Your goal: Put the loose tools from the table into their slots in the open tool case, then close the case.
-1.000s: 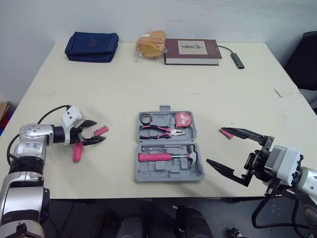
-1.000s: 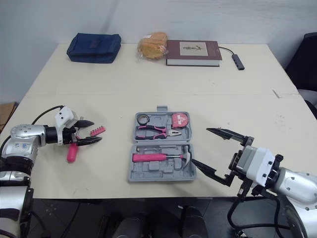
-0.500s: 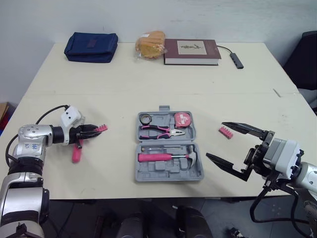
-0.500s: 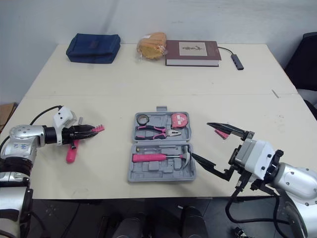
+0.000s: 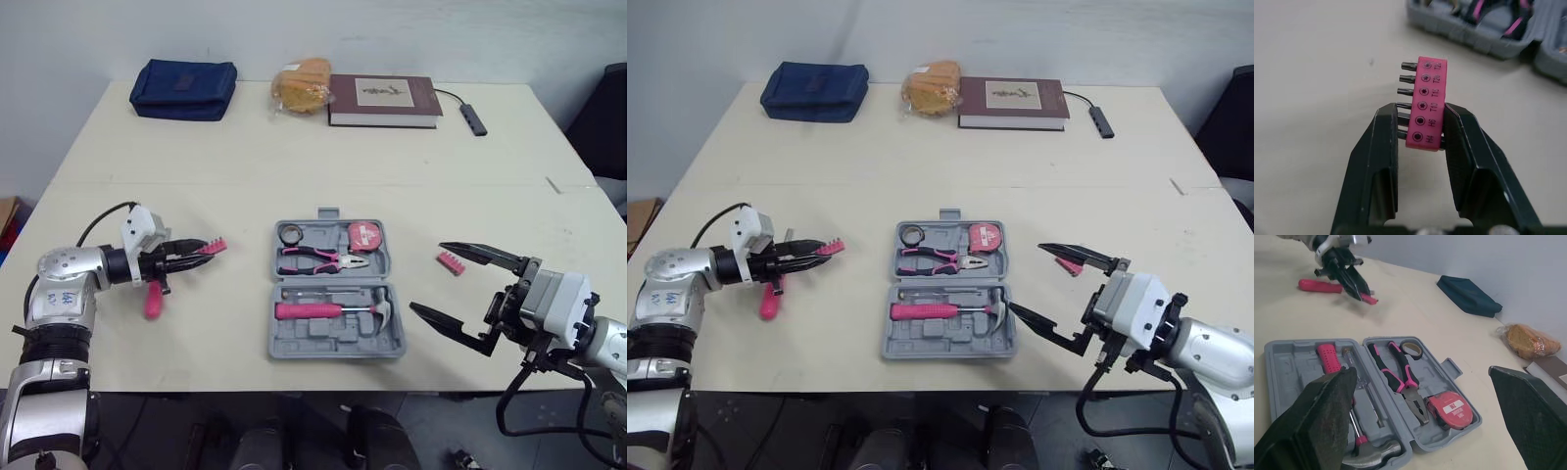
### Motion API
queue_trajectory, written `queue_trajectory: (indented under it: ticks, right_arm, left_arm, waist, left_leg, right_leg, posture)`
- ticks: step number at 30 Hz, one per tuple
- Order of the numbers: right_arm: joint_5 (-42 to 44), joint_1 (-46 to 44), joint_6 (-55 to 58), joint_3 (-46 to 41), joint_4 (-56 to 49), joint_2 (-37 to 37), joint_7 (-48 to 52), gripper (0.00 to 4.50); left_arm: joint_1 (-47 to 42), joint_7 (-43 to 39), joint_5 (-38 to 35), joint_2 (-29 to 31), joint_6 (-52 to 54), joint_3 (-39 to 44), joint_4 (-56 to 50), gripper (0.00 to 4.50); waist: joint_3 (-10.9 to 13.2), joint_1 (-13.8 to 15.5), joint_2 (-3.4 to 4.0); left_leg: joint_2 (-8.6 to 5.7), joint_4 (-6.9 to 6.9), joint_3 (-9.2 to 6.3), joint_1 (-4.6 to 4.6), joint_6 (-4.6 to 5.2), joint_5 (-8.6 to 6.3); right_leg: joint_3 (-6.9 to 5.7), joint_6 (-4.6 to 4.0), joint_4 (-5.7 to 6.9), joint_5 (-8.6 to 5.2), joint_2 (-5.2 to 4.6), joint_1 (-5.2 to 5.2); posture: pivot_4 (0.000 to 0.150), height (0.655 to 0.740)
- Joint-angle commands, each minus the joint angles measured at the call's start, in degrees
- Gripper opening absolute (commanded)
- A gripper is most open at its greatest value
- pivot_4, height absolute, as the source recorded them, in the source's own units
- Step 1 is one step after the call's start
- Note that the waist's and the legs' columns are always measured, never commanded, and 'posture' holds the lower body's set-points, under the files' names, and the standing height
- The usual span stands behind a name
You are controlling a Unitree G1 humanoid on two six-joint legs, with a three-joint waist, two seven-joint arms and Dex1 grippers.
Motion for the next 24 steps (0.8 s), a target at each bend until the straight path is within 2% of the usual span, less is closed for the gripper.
queue_trajectory:
  ticks: [1,5,9,14,20,22,24]
  right_arm:
    - [2.12,2.63,0.6,-4.16,-2.27,-0.9,1.28,4.5]
    - [2.54,5.81,1.02,-5.15,-3.44,-1.15,2.88,4.5]
    - [2.24,9.35,1.11,-4.72,-3.83,-0.44,4.08,4.5]
    - [0.43,9.89,-0.46,-2.69,-3.07,0.65,4.24,4.5]
    - [-0.35,11.37,-2.27,-2.69,-2.6,1.82,4.58,4.5]
    - [-0.9,12.05,-3.23,-2.83,-2.14,2.09,4.98,4.5]
    - [-1.13,12.32,-3.69,-2.96,-2.09,2.23,4.89,4.5]
  left_arm:
    - [2.35,-2.33,-3.22,1.98,5.86,-1.66,-14.11,0.64]
    - [5.53,-0.51,-6.49,2.76,17.56,-3.92,-28.35,0.64]
    - [4.71,1.18,-4.43,5.13,27.22,-11.66,-43.62,0.64]
    - [1.98,7.39,-0.67,6.76,40.24,-19.1,-52.97,0.64]
    - [3.34,12.33,2.72,7.32,46.65,-24.92,-59.23,0.64]
    - [3.28,14.53,6.07,6.95,46.78,-28.44,-58.29,0.64]
    - [3.48,15.93,6.5,6.33,48.84,-29.64,-58.11,0.64]
  waist:
    - [0.0,0.02,0.0]
    - [0.0,0.1,0.0]
    - [0.02,0.36,-0.01]
    - [0.03,0.84,-0.01]
    - [0.06,1.33,0.04]
    - [0.06,1.45,0.04]
    - [0.06,1.53,0.03]
  left_leg:
    - [-0.04,0.01,-0.11,-0.09,0.02,0.01]
    - [-0.11,0.02,-0.19,-0.12,0.08,0.04]
    - [-0.11,0.06,-0.26,-0.11,0.1,0.08]
    - [-0.11,0.1,-0.29,-0.05,0.01,0.19]
    - [-0.04,0.09,-0.37,-0.09,-0.08,0.23]
    - [-0.05,0.09,-0.38,-0.11,-0.06,0.24]
    - [-0.09,0.09,-0.39,-0.1,-0.02,0.26]
  right_leg:
    - [-0.01,0.0,-0.04,0.0,0.08,-0.02]
    - [-0.08,0.04,-0.11,0.02,0.13,0.06]
    - [0.04,0.12,-0.16,0.06,0.14,0.15]
    - [0.2,0.19,-0.13,0.12,0.17,0.2]
    - [0.24,0.15,-0.11,0.1,0.32,0.17]
    - [0.24,0.14,-0.15,0.1,0.32,0.17]
    - [0.23,0.15,-0.15,0.1,0.3,0.19]
  posture:
    - [0.15,0.74]
    - [0.15,0.74]
    - [0.15,0.74]
    - [0.15,0.74]
    - [0.15,0.74]
    - [0.15,0.74]
    - [0.15,0.74]
